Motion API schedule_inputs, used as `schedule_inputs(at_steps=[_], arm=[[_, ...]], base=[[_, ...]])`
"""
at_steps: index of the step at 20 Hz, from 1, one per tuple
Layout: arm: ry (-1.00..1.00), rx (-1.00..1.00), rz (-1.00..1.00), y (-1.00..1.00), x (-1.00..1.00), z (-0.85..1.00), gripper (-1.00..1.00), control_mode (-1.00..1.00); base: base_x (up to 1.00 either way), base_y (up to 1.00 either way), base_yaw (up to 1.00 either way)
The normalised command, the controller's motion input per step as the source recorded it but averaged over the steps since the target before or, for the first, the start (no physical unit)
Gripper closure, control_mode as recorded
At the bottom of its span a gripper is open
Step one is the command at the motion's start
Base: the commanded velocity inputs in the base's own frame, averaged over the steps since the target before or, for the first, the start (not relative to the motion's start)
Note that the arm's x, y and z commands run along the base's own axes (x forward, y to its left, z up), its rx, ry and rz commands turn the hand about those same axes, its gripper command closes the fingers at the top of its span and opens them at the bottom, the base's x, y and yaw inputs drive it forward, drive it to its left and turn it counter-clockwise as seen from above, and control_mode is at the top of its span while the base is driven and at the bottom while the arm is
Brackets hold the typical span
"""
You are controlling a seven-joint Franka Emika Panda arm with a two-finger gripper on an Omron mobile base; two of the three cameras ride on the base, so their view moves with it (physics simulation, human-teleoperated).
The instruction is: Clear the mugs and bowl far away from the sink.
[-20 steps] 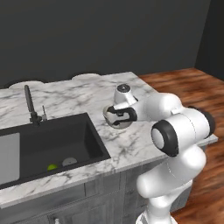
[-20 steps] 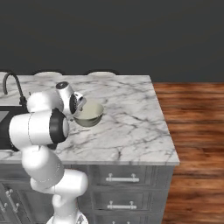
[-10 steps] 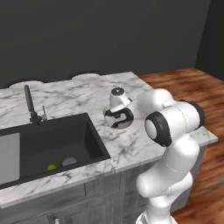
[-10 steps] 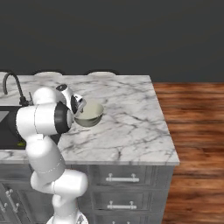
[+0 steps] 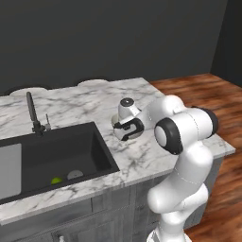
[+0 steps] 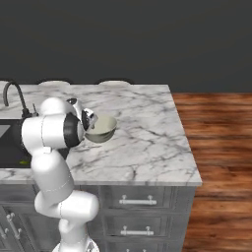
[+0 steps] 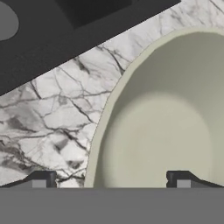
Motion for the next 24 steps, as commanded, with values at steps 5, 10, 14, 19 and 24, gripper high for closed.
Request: schedule_inputs(at_steps=[5,10,14,19,24], arm=[[0.02,0.0,0.0,-0.13,0.17,-0.16,1.0,-1.0],[0.03,0.0,0.0,0.0,0.0,-0.04,1.0,-1.0],[0.0,0.0,0.0,-0.06,-0.13,0.0,1.0,-1.0],[0.0,0.0,0.05,-0.04,-0.39,0.37,1.0,-1.0],[0.0,0.0,0.1,0.0,-0.52,0.85,1.0,-1.0]], base=[[0.0,0.0,0.0],[0.0,0.0,0.0],[0.0,0.0,0.0],[0.0,0.0,0.0],[0.0,0.0,0.0]])
